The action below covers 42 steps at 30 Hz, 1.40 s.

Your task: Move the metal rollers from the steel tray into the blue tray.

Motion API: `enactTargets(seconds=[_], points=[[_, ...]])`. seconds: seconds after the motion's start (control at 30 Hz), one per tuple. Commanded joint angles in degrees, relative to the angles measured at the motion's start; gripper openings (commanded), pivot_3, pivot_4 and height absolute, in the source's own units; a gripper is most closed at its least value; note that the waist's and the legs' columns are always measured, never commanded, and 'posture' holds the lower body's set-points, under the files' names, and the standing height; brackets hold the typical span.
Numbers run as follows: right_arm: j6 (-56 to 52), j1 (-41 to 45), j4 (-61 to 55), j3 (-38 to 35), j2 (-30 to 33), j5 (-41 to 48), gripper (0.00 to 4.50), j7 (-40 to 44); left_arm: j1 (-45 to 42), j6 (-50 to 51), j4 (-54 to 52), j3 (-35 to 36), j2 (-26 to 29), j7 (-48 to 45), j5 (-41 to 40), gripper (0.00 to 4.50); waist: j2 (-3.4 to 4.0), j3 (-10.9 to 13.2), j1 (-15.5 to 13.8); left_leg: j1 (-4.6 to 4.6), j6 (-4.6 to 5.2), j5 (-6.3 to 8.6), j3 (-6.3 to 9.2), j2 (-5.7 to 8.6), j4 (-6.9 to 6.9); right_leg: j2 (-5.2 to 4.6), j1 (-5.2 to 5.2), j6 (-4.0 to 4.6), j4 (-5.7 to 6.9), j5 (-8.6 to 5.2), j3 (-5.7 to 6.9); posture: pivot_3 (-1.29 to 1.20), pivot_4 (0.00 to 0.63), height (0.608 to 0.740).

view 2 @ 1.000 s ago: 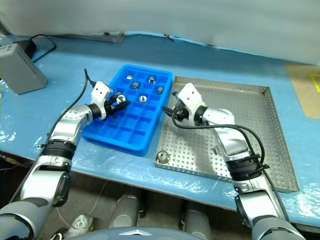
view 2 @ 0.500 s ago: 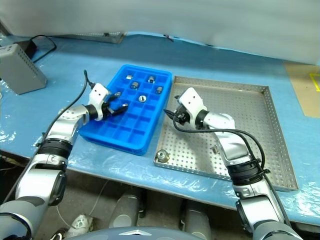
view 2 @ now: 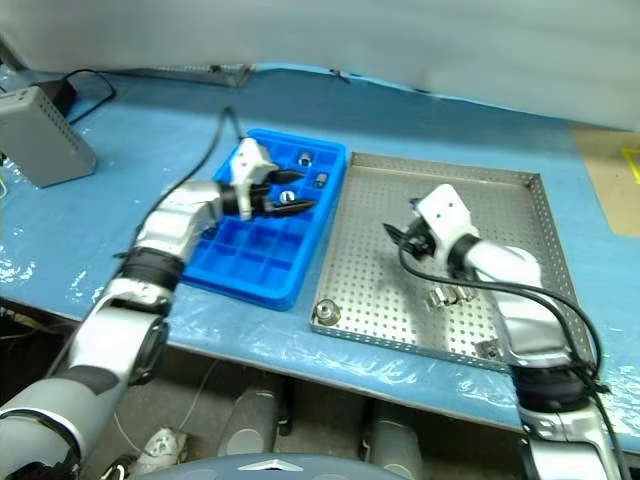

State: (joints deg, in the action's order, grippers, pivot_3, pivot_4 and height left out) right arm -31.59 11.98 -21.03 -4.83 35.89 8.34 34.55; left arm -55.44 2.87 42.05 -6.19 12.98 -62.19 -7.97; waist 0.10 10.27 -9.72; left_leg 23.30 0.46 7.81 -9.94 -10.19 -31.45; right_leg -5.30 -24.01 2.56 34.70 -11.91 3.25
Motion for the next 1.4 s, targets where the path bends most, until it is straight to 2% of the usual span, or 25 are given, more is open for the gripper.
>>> enactTargets(seconds=[0.03, 0.2, 0.3, 0.47, 0.57, 0.77, 0.83, 1.03, 1.23, 1.4], points=[[-3.4, -5.9, -9.5, -6.0, 0.8, 1.4, 3.38, -1.8, -4.5, -4.4, 5.9, -3.2, -5.9, -3.5, 1.2, 3.72, 0.0, 0.0, 0.9, -0.03, 0.02, 0.01, -0.01, 0.0, 0.04, 0.01, 0.02, -0.03, -0.03, -0.01, -0.01, -0.12, 0.15, 0.74], [-7.9, -14.0, -18.0, -10.4, -1.3, 1.3, 3.38, -6.3, -7.8, -8.3, 15.0, -7.5, -13.2, -7.5, 4.9, 3.72, -0.01, 0.0, 4.2, -0.05, 0.11, 0.06, -0.05, 0.13, 0.12, 0.04, -0.01, -0.17, -0.13, -0.07, -0.07, -0.26, 0.15, 0.74], [-9.6, -18.5, -22.8, -11.5, -3.9, 1.0, 3.38, -9.4, -9.2, -10.8, 18.8, -9.3, -16.3, -9.8, 7.1, 3.72, 0.0, 0.0, 6.0, -0.07, 0.13, 0.08, -0.04, 0.15, 0.18, 0.1, 0.01, -0.55, -0.2, -0.3, -0.1, -0.32, 0.15, 0.74], [-10.3, -24.3, -26.9, -12.3, -5.6, -1.3, 3.38, -13.0, -11.0, -13.6, 24.3, -10.6, -19.3, -9.1, 10.8, 3.72, 0.01, 0.0, 7.8, -0.06, 0.19, 0.11, -0.04, 0.23, 0.15, 0.07, 0.04, -0.71, -0.32, -0.32, -0.12, -0.39, 0.15, 0.74], [-10.2, -26.2, -27.9, -12.4, -6.0, -2.0, 3.38, -14.4, -10.6, -15.1, 25.6, -10.9, -19.8, -9.5, 12.4, 3.72, 0.07, -0.1, 8.6, -0.27, 0.26, 0.16, -0.04, 0.22, 0.16, 0.09, 0.43, -0.86, -0.66, -0.24, -0.11, -0.41, 0.15, 0.74], [-9.8, -28.5, -29.0, -12.3, -6.8, -2.6, 3.38, -15.8, -10.2, -14.4, 27.7, -10.9, -21.5, -5.2, 14.8, 3.72, 0.09, -0.1, 9.3, -0.26, 0.67, 0.41, -0.04, 0.37, 0.1, -0.05, 0.82, -1.01, -1.26, -0.1, -0.13, -0.44, 0.15, 0.74], [-9.8, -28.9, -29.3, -12.2, -6.7, -2.9, 3.38, -16.0, -9.9, -13.9, 28.0, -11.3, -22.0, -3.4, 15.9, 3.72, 0.09, -0.1, 9.4, -0.23, 0.75, 0.47, -0.05, 0.37, 0.08, -0.06, 0.82, -0.71, -1.28, 0.09, -0.13, -0.45, 0.15, 0.74], [-9.2, -31.7, -29.6, -13.3, -6.4, -3.0, 3.38, -15.9, -9.6, -9.8, 29.2, -11.2, -24.2, 3.5, 18.1, 3.72, 0.1, -0.1, 10.0, -0.18, 0.83, 0.52, -0.05, 0.37, 0.1, -0.05, 0.82, -0.67, -1.4, 0.11, -0.12, -0.46, 0.15, 0.74], [-8.9, -32.4, -29.5, -12.6, -6.7, -3.5, 3.38, -16.7, -9.3, -6.1, 29.3, -9.8, -25.9, 4.3, 16.9, 3.72, 0.1, -0.1, 10.6, -0.2, 0.84, 0.53, -0.05, 0.37, 0.08, -0.05, 0.85, -0.85, -1.45, 0.02, -0.12, -0.46, 0.15, 0.74], [-8.7, -32.7, -29.2, -11.3, -6.9, -4.7, 3.38, -16.9, -9.8, -3.2, 27.5, -8.1, -26.4, -1.1, 14.1, 3.72, 0.11, -0.1, 10.7, -0.22, 0.85, 0.53, -0.05, 0.37, 0.04, -0.05, 0.89, -0.93, -1.45, -0.03, -0.12, -0.46, 0.15, 0.74]])
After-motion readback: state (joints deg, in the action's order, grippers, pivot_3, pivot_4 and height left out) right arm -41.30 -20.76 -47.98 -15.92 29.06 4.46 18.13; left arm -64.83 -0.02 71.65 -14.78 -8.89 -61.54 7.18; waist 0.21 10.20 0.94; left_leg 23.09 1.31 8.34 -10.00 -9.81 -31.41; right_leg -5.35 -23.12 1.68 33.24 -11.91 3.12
